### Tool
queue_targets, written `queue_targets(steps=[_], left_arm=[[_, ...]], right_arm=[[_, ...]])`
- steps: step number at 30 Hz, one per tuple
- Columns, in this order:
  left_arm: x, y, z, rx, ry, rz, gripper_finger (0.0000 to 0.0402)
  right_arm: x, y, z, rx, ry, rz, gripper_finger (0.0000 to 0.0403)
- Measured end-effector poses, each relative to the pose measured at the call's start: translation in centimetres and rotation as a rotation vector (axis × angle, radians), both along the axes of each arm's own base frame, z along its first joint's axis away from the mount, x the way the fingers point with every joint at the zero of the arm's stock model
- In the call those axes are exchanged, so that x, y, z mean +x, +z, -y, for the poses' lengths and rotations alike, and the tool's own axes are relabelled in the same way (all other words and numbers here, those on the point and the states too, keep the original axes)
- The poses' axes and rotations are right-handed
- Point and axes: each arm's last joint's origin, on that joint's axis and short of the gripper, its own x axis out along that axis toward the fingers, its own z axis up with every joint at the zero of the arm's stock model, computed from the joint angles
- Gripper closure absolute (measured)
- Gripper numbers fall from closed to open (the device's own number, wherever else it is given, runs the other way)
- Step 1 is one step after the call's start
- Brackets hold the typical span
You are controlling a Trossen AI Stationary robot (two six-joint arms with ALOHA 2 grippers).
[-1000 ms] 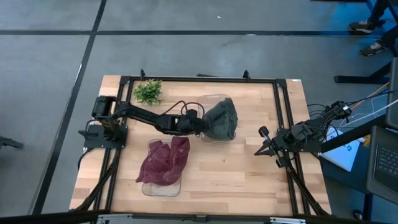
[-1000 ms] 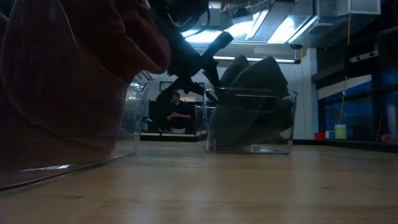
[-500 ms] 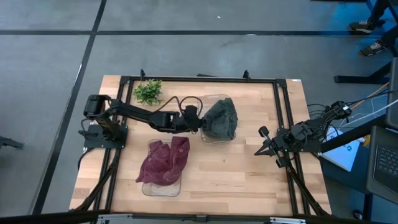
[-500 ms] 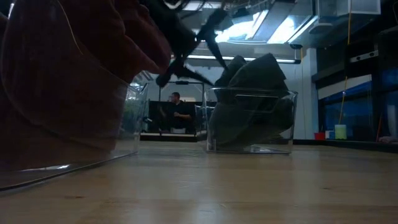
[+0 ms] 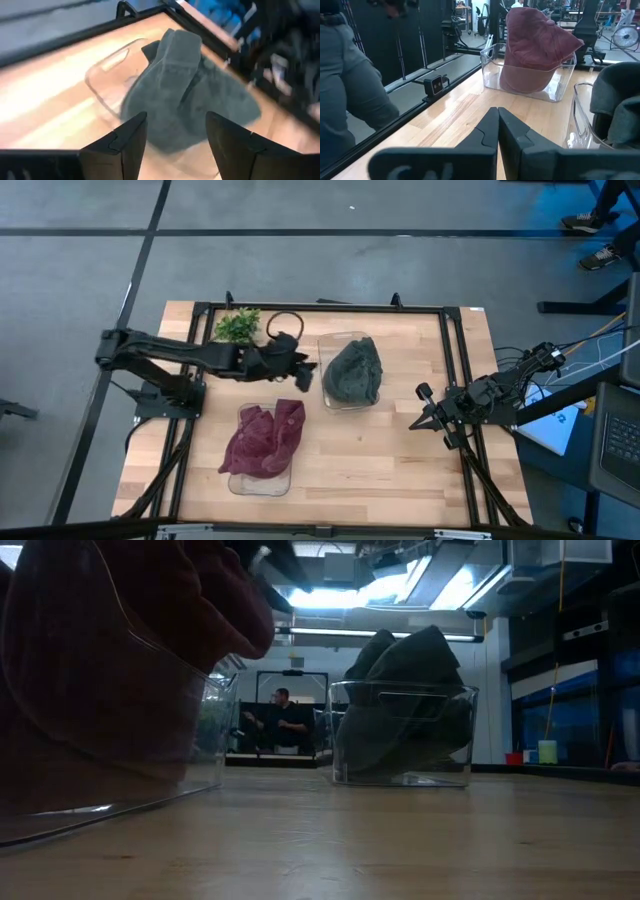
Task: Pick & Place hat
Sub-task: Return to Home Position
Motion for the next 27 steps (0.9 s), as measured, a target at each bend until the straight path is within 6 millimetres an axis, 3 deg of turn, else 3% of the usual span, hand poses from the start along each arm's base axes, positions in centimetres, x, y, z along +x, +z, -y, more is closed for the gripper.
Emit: queue_targets(steps=[6,9,14,19,27], left_arm=[[-4.5,2.3,-0.1,0.205,-0.172,-0.097,0.0206],[-7.1,2.1,-0.1,0.263,-0.244,-0.093,0.0207],[-11.9,0.7,-0.2,0.35,-0.32,-0.064,0.0204],[-16.3,-2.0,-0.6,0.406,-0.242,-0.02,0.0208],[-20.1,-6.0,-0.8,0.187,-0.074,0.24,0.0208]], right_arm=[[0.0,0.0,0.0,0.0,0.0,0.0,0.0395],[0.0,0.0,0.0,0.0,0.0,0.0,0.0395],[0.0,0.0,0.0,0.0,0.0,0.0,0.0395],[0.0,0.0,0.0,0.0,0.0,0.0,0.0395],[0.0,0.0,0.0,0.0,0.0,0.0,0.0395]])
